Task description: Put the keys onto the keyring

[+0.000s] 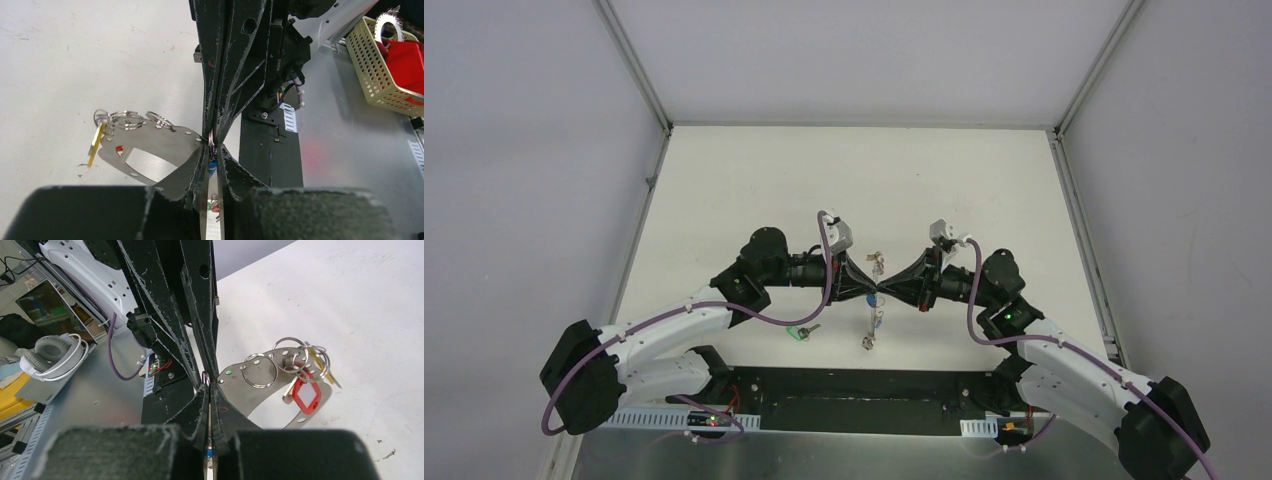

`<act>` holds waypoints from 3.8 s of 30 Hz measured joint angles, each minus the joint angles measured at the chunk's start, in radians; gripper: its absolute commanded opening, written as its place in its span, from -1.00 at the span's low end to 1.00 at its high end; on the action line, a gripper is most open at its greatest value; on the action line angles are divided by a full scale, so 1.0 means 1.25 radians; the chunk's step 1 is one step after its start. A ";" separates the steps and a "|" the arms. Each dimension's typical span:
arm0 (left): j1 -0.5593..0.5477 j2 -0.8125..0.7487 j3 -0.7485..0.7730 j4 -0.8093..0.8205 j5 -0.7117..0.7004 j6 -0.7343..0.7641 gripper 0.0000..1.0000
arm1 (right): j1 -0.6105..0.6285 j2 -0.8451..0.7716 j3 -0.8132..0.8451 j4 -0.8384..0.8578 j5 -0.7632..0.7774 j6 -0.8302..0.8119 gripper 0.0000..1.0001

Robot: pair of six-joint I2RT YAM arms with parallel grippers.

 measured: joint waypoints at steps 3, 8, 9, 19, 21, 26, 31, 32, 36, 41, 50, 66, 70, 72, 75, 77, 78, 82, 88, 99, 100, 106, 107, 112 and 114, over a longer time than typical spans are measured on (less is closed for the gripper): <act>0.002 0.000 0.000 0.000 0.000 -0.003 -1.00 | 0.000 0.000 -0.001 0.000 0.000 -0.001 -1.00; 0.005 0.005 0.000 0.000 0.000 -0.010 -1.00 | 0.000 0.000 -0.004 0.000 0.003 -0.003 -0.77; 0.005 0.005 0.000 0.000 -0.001 -0.011 -1.00 | 0.000 0.000 -0.004 -0.001 0.005 -0.003 -0.61; 0.016 0.004 0.000 -0.046 -0.062 -0.009 -1.00 | 0.000 -0.047 -0.005 -0.025 0.061 -0.006 0.57; 0.016 0.002 0.000 -0.075 -0.080 -0.002 -1.00 | 0.000 -0.065 -0.005 -0.041 0.079 -0.009 0.63; 0.016 -0.005 0.015 -0.187 -0.123 0.025 -1.00 | 0.000 -0.108 -0.016 -0.078 0.121 -0.015 0.78; 0.016 0.007 0.061 -0.291 -0.182 0.041 -1.00 | 0.000 -0.142 -0.034 -0.137 0.164 -0.019 0.84; 0.016 0.015 0.070 -0.299 -0.192 0.041 -1.00 | 0.000 -0.148 -0.038 -0.144 0.172 -0.019 0.86; 0.016 0.112 0.125 -0.320 -0.242 0.029 -1.00 | 0.000 -0.181 -0.059 -0.186 0.213 -0.009 0.94; 0.016 0.272 0.229 -0.312 -0.274 0.007 -1.00 | 0.000 -0.232 -0.063 -0.265 0.270 0.005 0.99; 0.016 0.526 0.380 -0.323 -0.264 -0.011 -0.95 | 0.000 -0.282 -0.062 -0.469 0.393 0.040 0.99; 0.027 0.470 0.345 -0.238 -0.297 -0.026 0.87 | 0.000 -0.274 -0.035 -0.609 0.497 0.075 0.99; 0.055 0.399 0.300 -0.211 -0.309 -0.028 0.98 | 0.000 -0.264 -0.029 -0.620 0.514 0.077 0.99; 0.074 0.357 0.272 -0.210 -0.317 -0.029 0.98 | 0.000 -0.253 -0.022 -0.628 0.523 0.077 0.99; 0.092 0.290 0.230 -0.222 -0.343 -0.028 0.98 | 0.000 -0.227 -0.009 -0.638 0.536 0.081 0.99; 0.096 0.230 0.201 -0.245 -0.368 -0.024 0.99 | 0.000 -0.197 0.003 -0.651 0.559 0.095 0.99; 0.096 0.198 0.190 -0.262 -0.380 -0.024 0.98 | 0.000 -0.186 0.006 -0.654 0.569 0.101 0.99; 0.096 0.069 0.147 -0.336 -0.436 -0.031 0.98 | -0.001 -0.111 0.028 -0.670 0.592 0.120 0.99; 0.096 -0.079 0.067 -0.474 -0.476 -0.109 0.98 | -0.002 0.009 0.070 -0.671 0.565 0.129 0.99; 0.096 -0.049 -0.004 -0.626 -0.458 -0.334 0.98 | -0.026 0.251 0.171 -0.657 0.441 0.151 0.26; 0.096 -0.043 -0.003 -0.627 -0.457 -0.342 0.98 | -0.032 0.270 0.178 -0.654 0.432 0.156 0.12; 0.096 -0.022 0.015 -0.637 -0.443 -0.356 0.97 | -0.090 0.370 0.198 -0.626 0.360 0.175 -0.36; 0.096 -0.022 0.024 -0.637 -0.439 -0.356 0.97 | -0.103 0.387 0.201 -0.619 0.345 0.180 -0.38; 0.096 -0.023 0.048 -0.631 -0.433 -0.356 0.97 | -0.144 0.454 0.203 -0.581 0.276 0.196 -0.46; 0.096 -0.024 0.048 -0.630 -0.433 -0.356 0.97 | -0.151 0.479 0.203 -0.565 0.253 0.202 -0.51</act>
